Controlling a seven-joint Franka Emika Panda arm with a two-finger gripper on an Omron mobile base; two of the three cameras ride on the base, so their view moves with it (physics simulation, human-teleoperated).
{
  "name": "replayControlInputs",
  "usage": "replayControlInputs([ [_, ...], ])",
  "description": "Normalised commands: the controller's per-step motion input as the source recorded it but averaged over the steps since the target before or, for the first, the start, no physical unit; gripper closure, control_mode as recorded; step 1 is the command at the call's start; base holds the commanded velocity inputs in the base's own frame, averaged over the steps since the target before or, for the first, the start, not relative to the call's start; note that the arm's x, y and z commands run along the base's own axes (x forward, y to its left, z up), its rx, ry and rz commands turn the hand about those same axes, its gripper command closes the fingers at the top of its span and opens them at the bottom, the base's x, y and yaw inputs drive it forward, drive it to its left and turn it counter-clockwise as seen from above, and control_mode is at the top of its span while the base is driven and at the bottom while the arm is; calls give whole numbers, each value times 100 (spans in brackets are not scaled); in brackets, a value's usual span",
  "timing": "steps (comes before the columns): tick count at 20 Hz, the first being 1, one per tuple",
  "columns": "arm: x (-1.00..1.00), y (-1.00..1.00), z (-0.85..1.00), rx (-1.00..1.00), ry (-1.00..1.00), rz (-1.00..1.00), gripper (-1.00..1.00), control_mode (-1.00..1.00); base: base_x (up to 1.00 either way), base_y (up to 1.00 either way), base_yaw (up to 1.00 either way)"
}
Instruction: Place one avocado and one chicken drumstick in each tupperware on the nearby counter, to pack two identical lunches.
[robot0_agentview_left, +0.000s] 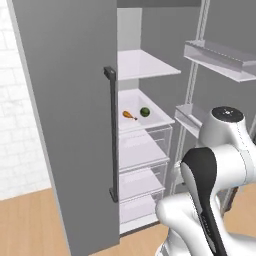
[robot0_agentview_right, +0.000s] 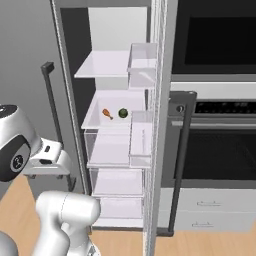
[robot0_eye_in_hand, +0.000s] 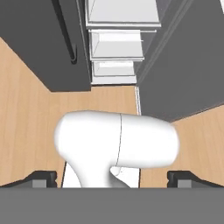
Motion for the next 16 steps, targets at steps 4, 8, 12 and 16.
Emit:
replayControlInputs([
  [4, 0, 0, 0, 0, 0, 0, -100, 100, 63, 0, -10],
  [8, 0, 0, 0, 0, 0, 0, -100, 100, 53, 0, -8],
  [12, 0, 0, 0, 0, 0, 0, -100, 100, 33, 0, -8],
  [16, 33, 0, 0, 0, -3, -6, -100, -100, 0, 0, 0],
])
